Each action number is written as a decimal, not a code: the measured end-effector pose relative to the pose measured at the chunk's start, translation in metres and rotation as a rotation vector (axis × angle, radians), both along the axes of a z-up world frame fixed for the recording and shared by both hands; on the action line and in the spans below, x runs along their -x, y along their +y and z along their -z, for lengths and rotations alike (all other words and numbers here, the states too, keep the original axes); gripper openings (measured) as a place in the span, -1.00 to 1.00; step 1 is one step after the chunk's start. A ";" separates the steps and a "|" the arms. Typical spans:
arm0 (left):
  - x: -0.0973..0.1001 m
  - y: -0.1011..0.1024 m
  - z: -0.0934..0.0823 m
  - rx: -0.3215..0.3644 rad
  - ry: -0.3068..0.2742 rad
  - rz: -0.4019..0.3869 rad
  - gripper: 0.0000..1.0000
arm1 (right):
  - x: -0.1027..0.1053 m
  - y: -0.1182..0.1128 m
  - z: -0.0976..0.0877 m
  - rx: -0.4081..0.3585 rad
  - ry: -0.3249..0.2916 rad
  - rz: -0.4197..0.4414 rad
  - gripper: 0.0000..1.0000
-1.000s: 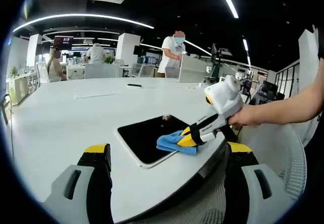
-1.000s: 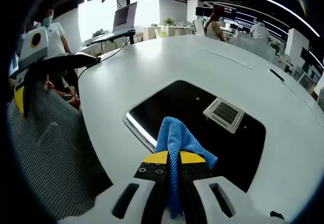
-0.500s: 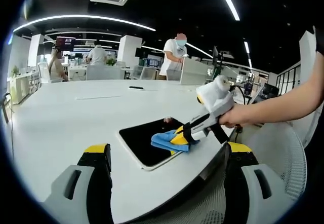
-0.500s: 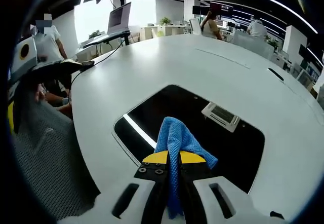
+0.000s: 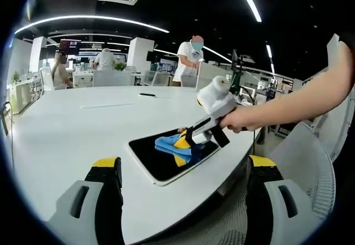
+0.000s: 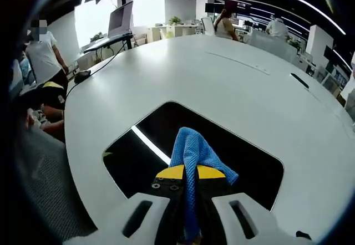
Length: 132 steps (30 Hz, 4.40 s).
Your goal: Wipe the mirror surface with the cleaning cloth until all visible marks leave the cleaned area.
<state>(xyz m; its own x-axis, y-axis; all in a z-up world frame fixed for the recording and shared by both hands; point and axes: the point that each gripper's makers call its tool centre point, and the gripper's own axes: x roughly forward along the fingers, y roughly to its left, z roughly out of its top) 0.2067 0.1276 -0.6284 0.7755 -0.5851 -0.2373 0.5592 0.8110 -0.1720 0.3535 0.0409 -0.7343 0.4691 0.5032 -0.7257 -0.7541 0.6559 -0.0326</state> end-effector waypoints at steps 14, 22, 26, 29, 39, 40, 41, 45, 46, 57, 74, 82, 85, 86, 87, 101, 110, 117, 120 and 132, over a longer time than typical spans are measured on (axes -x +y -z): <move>0.000 0.000 0.000 0.002 -0.002 0.002 0.82 | -0.033 0.004 0.000 0.038 0.001 0.016 -0.98; 0.001 0.000 0.000 0.000 0.002 0.002 0.82 | -0.053 0.005 0.002 0.041 -0.002 0.037 -0.98; 0.001 0.000 0.000 0.000 0.002 0.002 0.82 | -0.059 0.005 0.003 0.040 -0.003 0.042 -0.98; 0.001 0.000 0.000 0.001 0.000 0.002 0.82 | -0.061 0.005 0.002 0.039 0.003 0.048 -0.98; 0.000 0.000 -0.002 0.008 -0.009 0.000 0.81 | -0.053 0.007 0.000 0.036 0.011 0.041 -0.98; 0.001 0.000 -0.002 0.008 -0.010 0.000 0.81 | -0.053 0.007 0.000 0.035 0.011 0.043 -0.98; 0.001 0.000 -0.003 0.008 -0.009 0.001 0.80 | -0.053 0.007 0.000 0.035 0.010 0.043 -0.98; 0.001 0.000 -0.003 0.010 -0.012 0.000 0.80 | -0.052 0.007 0.000 0.034 0.010 0.048 -0.98; 0.001 0.000 -0.003 0.010 -0.012 -0.001 0.80 | -0.052 0.007 0.000 0.037 0.009 0.046 -0.98; 0.000 0.001 -0.003 0.010 -0.012 -0.005 0.80 | -0.055 -0.016 0.001 0.060 0.002 0.056 -0.98; 0.000 0.001 -0.003 0.012 -0.014 -0.008 0.80 | -0.061 -0.034 0.001 0.070 -0.001 0.080 -0.98; -0.001 0.001 -0.003 0.013 -0.014 -0.012 0.80 | -0.059 -0.033 0.001 0.027 0.022 0.112 -0.99; -0.001 0.002 -0.003 0.013 -0.014 -0.014 0.80 | -0.054 -0.031 0.000 0.024 0.023 0.115 -0.99; -0.001 0.002 -0.003 0.013 -0.014 -0.015 0.80 | -0.053 -0.031 0.000 0.024 0.022 0.117 -0.99; -0.001 0.002 -0.003 0.013 -0.013 -0.015 0.80 | -0.053 -0.030 0.000 0.021 0.020 0.121 -0.99; -0.001 0.003 -0.003 0.014 -0.013 -0.023 0.79 | -0.049 -0.033 0.003 0.001 0.004 0.127 -1.00; -0.001 0.003 -0.004 0.017 -0.015 -0.023 0.79 | -0.025 -0.035 0.002 -0.014 -0.005 0.102 -0.99; -0.001 0.003 -0.003 0.015 -0.013 -0.021 0.79 | -0.004 -0.035 0.001 -0.033 -0.013 0.082 -0.99; -0.001 0.003 -0.003 0.015 -0.012 -0.020 0.79 | 0.005 -0.035 0.000 -0.032 -0.016 0.070 -1.00; -0.001 0.004 -0.004 0.014 -0.012 -0.021 0.79 | 0.032 -0.034 -0.001 -0.043 -0.021 0.050 -1.00</move>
